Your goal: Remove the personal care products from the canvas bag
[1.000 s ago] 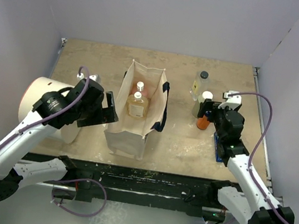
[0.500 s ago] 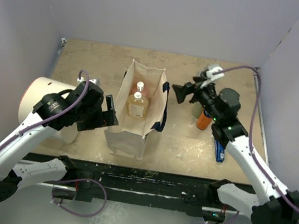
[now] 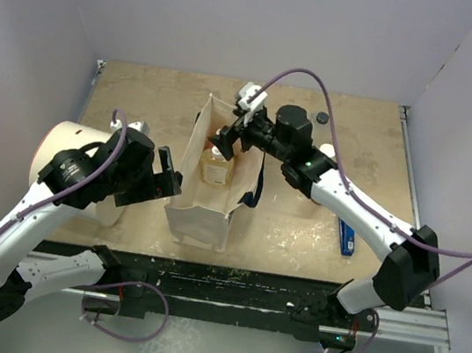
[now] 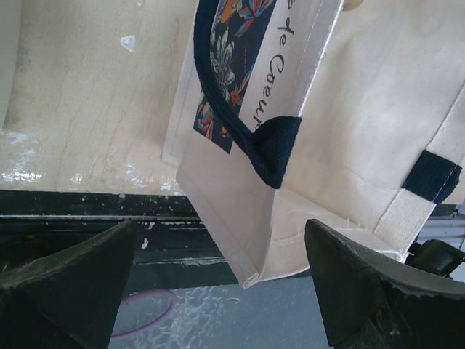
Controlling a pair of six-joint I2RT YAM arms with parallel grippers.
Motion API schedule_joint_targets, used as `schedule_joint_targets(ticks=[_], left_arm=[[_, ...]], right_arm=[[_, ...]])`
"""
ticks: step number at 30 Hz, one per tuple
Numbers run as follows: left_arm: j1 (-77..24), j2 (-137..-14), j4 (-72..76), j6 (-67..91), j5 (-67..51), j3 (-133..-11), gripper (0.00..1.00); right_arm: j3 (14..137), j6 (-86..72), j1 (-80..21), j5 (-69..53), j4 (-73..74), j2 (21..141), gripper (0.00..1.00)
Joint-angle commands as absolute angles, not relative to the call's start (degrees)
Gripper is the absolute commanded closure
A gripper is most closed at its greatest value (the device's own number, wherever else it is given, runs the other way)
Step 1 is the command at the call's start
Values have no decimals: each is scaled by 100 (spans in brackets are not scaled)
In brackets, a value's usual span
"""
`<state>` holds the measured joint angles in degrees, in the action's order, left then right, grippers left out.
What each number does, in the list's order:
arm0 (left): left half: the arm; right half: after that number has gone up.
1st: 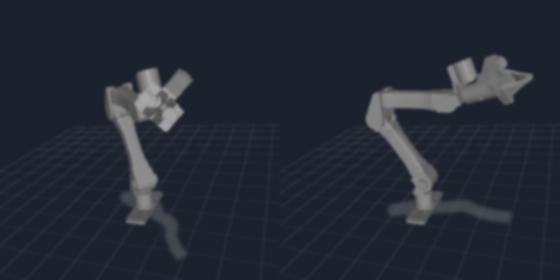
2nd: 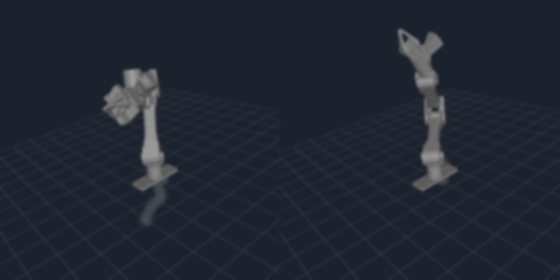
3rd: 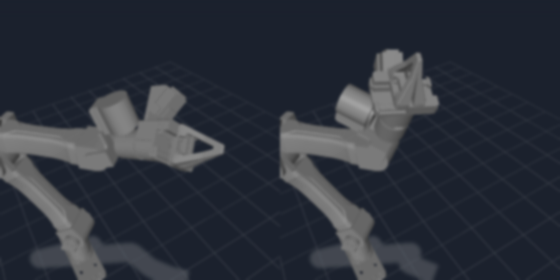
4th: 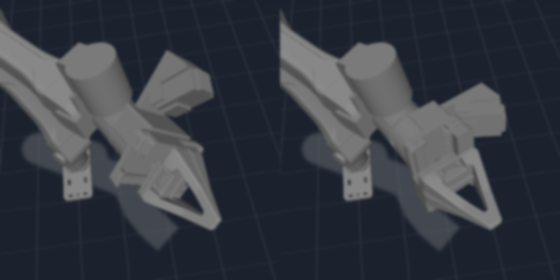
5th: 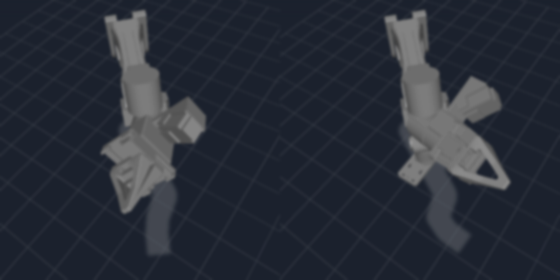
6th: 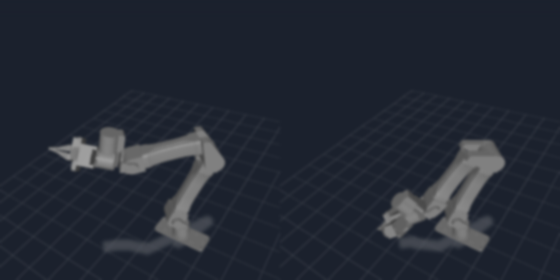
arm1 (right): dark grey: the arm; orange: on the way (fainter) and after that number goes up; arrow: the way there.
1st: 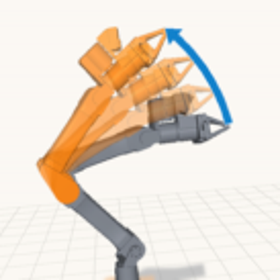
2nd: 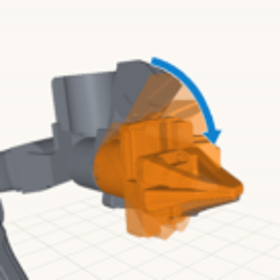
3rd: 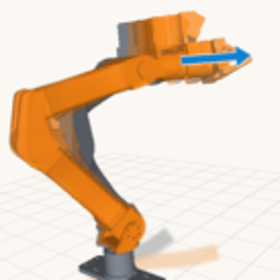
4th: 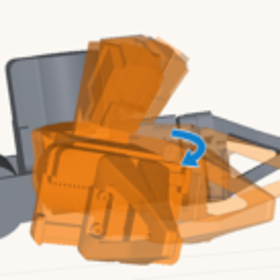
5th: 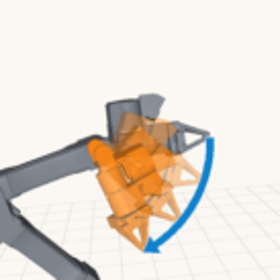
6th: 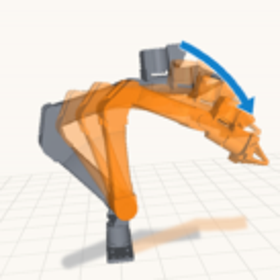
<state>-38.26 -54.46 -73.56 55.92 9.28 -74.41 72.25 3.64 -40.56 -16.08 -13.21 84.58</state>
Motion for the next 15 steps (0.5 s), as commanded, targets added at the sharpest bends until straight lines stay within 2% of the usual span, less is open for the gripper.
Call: schedule_joint_targets(ticks=[1, 10, 15], left_arm=[[-3805, -5630, -7450, 5445, 1205, -7822, 1], [-3804, -6075, -7555, 4923, 1680, -8420, 1], [-3804, -6184, -7527, 4616, 1825, -8556, 1]], right_arm=[[7857, 967, -4168, -1716, -752, 8816, 0], [8094, 1889, -4193, -1522, -89, 9201, 0], [7823, 2898, -4169, -2257, 201, 9168, 0]])
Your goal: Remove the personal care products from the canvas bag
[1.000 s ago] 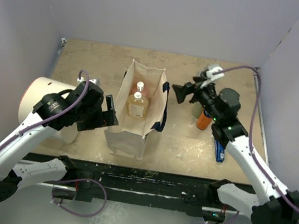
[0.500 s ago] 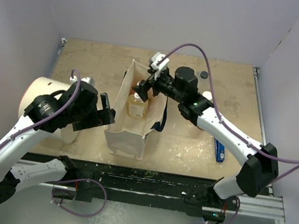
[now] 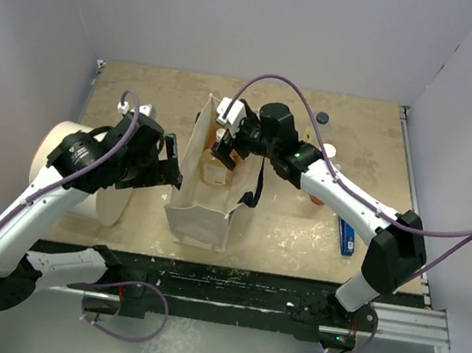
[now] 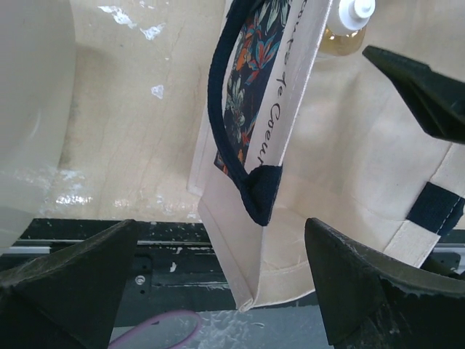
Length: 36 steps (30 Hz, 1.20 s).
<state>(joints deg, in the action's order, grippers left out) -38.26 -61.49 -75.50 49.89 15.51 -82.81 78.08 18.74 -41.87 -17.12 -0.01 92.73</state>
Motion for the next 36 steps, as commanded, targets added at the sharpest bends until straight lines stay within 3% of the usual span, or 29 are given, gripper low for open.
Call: schedule_joint_targets(ticks=[1, 7, 28, 36], left_arm=[[-3799, -6195, -7523, 4567, 1835, -8571, 1], [-3801, -6155, -7532, 4315, 1854, -8611, 1], [-3805, -6099, -7493, 3740, 1861, -8646, 1], [-3803, -6130, -7498, 3661, 1911, -8649, 1]], right_arm=[[7809, 3062, -4167, -2277, 256, 9174, 0], [7962, 3448, -4076, -2594, 704, 9255, 4], [8090, 3734, -3903, -3343, 1245, 10269, 0], [8085, 3415, -3903, -3445, 715, 10643, 4]])
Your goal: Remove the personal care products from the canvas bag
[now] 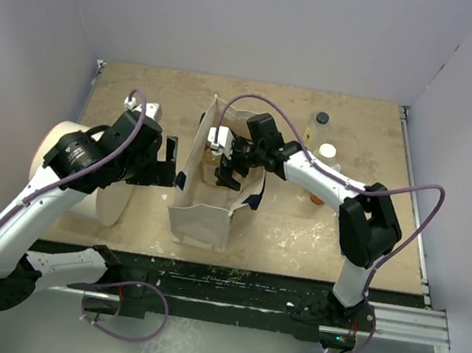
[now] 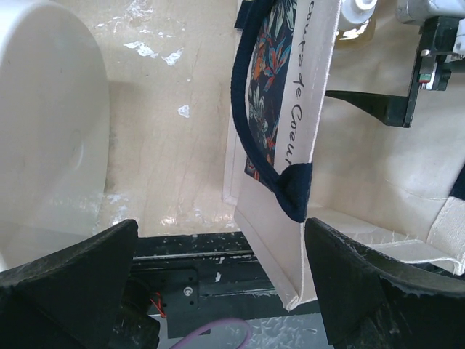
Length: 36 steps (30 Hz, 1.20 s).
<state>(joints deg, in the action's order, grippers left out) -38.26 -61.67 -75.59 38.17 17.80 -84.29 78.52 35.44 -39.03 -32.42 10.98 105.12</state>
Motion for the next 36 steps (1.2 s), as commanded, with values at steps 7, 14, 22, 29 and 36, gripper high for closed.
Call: schedule_joint_targets(ticks=[7, 14, 22, 29, 36], left_arm=[[-3798, -6215, -7520, 3665, 1899, -8686, 1], [-3799, -6241, -7568, 3745, 1897, -8685, 1], [-3795, -6299, -7621, 3795, 1940, -8743, 1], [-3797, -6308, -7620, 3870, 1963, -8775, 1], [-3794, -6076, -7512, 4157, 1917, -8610, 1]], right_arm=[[8078, 3157, -3949, -3422, 290, 10916, 2], [8193, 2945, -4087, -3435, 89, 11282, 7], [8078, 2760, -4165, -3225, -227, 11302, 26], [7735, 2259, -4174, -3271, -816, 10824, 58], [7507, 1505, -4178, -3473, -1446, 10344, 87]])
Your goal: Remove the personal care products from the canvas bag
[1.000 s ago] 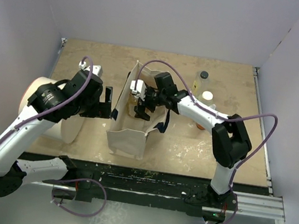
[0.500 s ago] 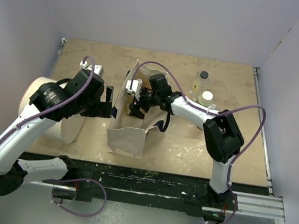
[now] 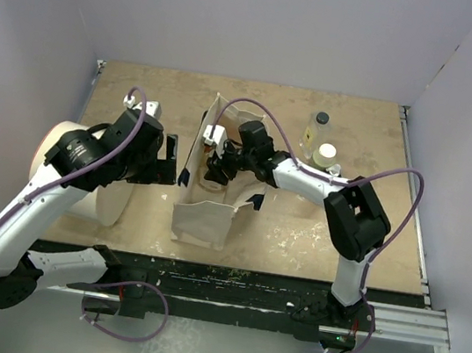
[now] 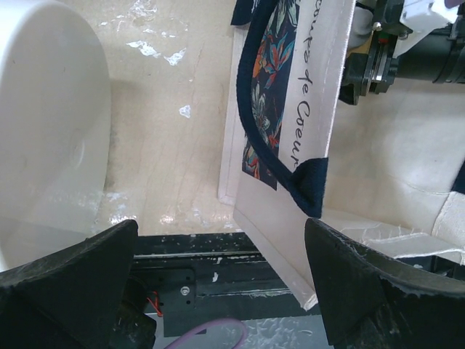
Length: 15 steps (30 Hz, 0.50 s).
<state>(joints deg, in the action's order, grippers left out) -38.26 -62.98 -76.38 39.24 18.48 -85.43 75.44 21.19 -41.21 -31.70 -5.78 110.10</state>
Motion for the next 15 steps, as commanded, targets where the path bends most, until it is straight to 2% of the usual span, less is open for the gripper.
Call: schedule_joint_targets(ticks=[1, 6, 15], left_arm=[[-3792, -6047, -7482, 4200, 1890, -8572, 1], [-3797, -6010, -7401, 4403, 1640, -8444, 1], [-3797, -5670, -7370, 4759, 1475, -8340, 1]], right_arm=[[7426, 1382, -4182, -3447, -1588, 10250, 90], [7064, 843, -4175, -3221, -2175, 9809, 100], [6942, -24, -4176, -3039, -2711, 9318, 100]])
